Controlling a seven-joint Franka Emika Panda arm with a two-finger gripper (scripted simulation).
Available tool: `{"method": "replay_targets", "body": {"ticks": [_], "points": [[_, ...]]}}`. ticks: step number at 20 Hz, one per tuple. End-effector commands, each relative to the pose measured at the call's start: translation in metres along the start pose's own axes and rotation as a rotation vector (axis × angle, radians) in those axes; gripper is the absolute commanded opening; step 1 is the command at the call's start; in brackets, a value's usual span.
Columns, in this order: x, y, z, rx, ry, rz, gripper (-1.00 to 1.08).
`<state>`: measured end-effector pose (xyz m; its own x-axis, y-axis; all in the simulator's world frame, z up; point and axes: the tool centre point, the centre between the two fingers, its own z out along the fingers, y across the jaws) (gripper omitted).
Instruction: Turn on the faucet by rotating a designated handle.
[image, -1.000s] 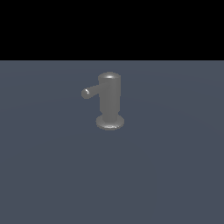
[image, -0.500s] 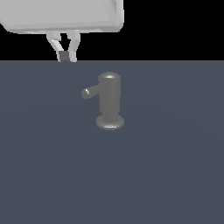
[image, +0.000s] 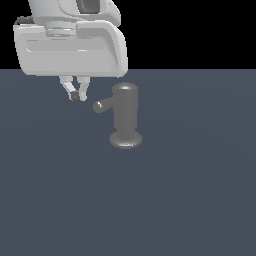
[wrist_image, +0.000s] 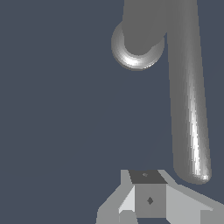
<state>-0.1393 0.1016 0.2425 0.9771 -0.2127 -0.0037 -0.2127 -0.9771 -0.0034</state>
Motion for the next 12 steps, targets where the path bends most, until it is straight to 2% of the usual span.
{"method": "replay_targets", "body": {"ticks": [1,12], "points": [[0.005,-0.004,0.009,0.000,0.002,0.009,-1.00],[0.013,-0.009,0.021,-0.002,0.003,0.022,-1.00]]}}
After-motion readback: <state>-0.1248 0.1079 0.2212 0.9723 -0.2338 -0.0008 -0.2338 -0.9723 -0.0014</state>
